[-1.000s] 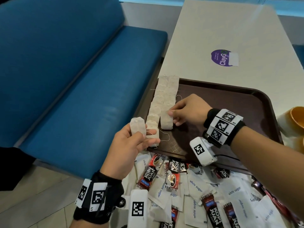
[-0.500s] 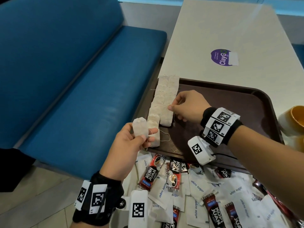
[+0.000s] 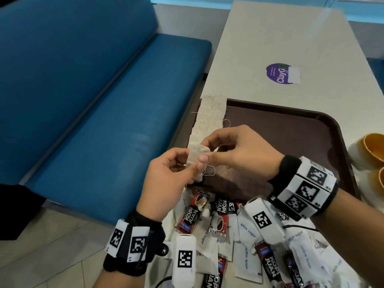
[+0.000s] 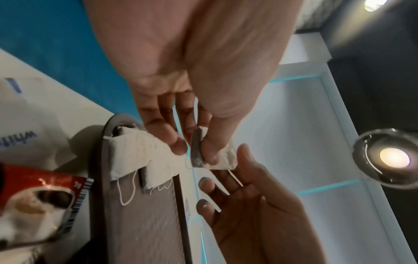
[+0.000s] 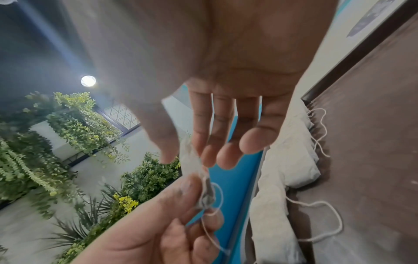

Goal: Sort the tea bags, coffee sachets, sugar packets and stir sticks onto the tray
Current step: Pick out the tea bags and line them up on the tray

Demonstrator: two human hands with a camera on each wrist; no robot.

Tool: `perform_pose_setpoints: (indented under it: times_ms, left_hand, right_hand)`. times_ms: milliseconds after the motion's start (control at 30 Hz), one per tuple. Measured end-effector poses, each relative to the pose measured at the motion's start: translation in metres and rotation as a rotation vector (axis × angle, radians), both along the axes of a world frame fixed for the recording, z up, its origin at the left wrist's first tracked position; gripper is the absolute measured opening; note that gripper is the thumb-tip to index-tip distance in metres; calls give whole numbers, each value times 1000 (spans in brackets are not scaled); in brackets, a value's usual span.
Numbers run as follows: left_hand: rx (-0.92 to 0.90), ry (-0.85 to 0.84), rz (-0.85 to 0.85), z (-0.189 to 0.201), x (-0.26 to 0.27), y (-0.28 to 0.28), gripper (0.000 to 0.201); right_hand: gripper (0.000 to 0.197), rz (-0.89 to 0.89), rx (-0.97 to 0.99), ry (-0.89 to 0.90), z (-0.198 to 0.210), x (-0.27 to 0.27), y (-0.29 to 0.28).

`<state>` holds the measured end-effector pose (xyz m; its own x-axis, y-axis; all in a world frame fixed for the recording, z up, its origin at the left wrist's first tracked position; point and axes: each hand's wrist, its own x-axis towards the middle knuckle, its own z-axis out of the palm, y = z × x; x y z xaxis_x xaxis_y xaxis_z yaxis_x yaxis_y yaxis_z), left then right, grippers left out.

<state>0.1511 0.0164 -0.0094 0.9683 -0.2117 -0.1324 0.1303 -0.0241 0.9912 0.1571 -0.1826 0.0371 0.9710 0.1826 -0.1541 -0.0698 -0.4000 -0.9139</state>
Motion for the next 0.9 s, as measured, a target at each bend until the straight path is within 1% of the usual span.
perform_pose_setpoints:
  times_ms: [100, 133, 167, 200, 233, 267, 300, 333, 400, 500, 567, 633, 700, 800, 900]
  left_hand:
    - [34, -33, 37, -1, 0, 0, 25]
    - [65, -55, 55, -3, 0, 1, 25]
    - [140, -98, 69, -6, 1, 3, 24]
    - [273, -173, 73, -9, 1, 6, 22]
    - [448, -275, 56, -12, 1, 8, 20]
    - [612, -373, 11, -15, 1, 11, 19]
    - [723, -435, -52, -19, 1, 14, 19]
    - [776, -457, -112, -22, 0, 16, 19]
    - [804, -443, -217, -25, -4, 20, 22]
    - [849, -429, -360, -26, -11, 23, 26]
    - [892, -379, -413, -25, -12, 23, 31]
    - [923, -343, -432, -24, -12, 22, 33]
    - [937, -330, -434, -21, -10, 21, 32]
    - [935, -322, -427, -17, -9, 20, 28]
    - [928, -318, -422, -17, -7, 20, 26]
  right_hand:
    - [12, -27, 2, -64, -5, -4, 0]
    - [11, -54, 12, -74, -6, -3, -1]
    - [10, -92, 22, -77, -9, -2, -3]
    - [10, -135, 19, -83, -12, 1, -6]
    - [9, -177, -2, -93, -16, 4, -10]
    - [6, -215, -37, -100, -21, 8, -15]
    - [4, -242, -74, -101, -25, 12, -19]
    - [4, -256, -109, -92, -30, 15, -23]
    - [6, -237, -148, -39, -36, 20, -27]
    - [10, -116, -135, 81, -38, 23, -25]
    - [11, -66, -129, 129, -42, 26, -21]
    - [7, -90, -152, 138, -48, 31, -18]
    - [4, -153, -167, 149, -54, 36, -15]
    - [7, -242, -120, 164, -56, 43, -13]
    - [10, -277, -74, 188, -54, 48, -14]
